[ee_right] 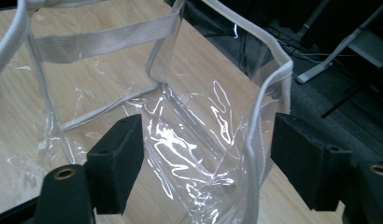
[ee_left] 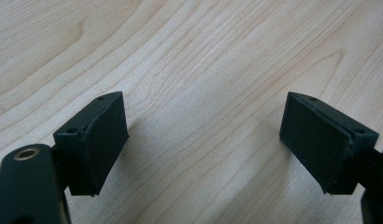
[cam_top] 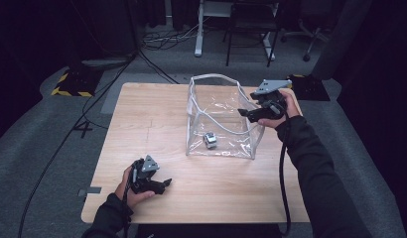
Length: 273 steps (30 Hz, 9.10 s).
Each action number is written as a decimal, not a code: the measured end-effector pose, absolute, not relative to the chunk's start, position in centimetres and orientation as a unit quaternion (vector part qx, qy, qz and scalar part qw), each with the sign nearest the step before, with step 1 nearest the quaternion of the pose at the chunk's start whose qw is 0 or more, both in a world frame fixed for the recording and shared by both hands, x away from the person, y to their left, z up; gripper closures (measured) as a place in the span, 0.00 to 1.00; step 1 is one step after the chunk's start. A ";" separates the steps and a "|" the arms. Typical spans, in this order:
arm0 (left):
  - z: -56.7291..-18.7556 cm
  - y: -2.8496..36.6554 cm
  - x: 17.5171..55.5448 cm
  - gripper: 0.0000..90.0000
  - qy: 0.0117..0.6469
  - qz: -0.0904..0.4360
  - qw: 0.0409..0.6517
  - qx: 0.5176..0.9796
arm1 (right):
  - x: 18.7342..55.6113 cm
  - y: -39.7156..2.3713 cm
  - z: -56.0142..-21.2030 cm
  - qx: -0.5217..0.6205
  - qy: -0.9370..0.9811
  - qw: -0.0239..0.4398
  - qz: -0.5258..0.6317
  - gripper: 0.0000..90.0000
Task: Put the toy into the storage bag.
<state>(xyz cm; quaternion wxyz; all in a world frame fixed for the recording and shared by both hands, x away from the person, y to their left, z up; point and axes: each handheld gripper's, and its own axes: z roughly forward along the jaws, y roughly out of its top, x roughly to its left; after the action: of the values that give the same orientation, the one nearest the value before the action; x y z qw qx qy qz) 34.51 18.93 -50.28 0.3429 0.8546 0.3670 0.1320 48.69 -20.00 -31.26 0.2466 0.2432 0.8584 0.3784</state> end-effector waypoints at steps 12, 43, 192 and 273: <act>-50.3 18.9 34.5 0.17 0.367 0.132 0.343 0.855 | 48.8 -20.5 -31.1 0.267 0.840 0.266 0.391 0.23; -50.3 18.9 34.5 0.17 0.367 0.132 0.343 0.854 | 48.7 -24.5 -30.4 0.315 0.803 0.287 0.418 0.25; -50.3 18.9 34.4 0.17 0.370 0.138 0.343 0.852 | 39.7 -32.8 -48.0 0.362 0.851 0.227 0.306 0.25; -50.2 19.0 34.3 0.17 0.374 0.137 0.339 0.852 | 33.6 -37.3 -50.3 0.405 0.819 0.186 0.362 0.19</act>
<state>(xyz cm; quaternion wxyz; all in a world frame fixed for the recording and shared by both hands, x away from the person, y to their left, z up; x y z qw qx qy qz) 34.31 18.96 -50.25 0.3392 0.8520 0.3743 0.1373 33.62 -37.34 -50.33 0.1856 0.4047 0.8191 0.3618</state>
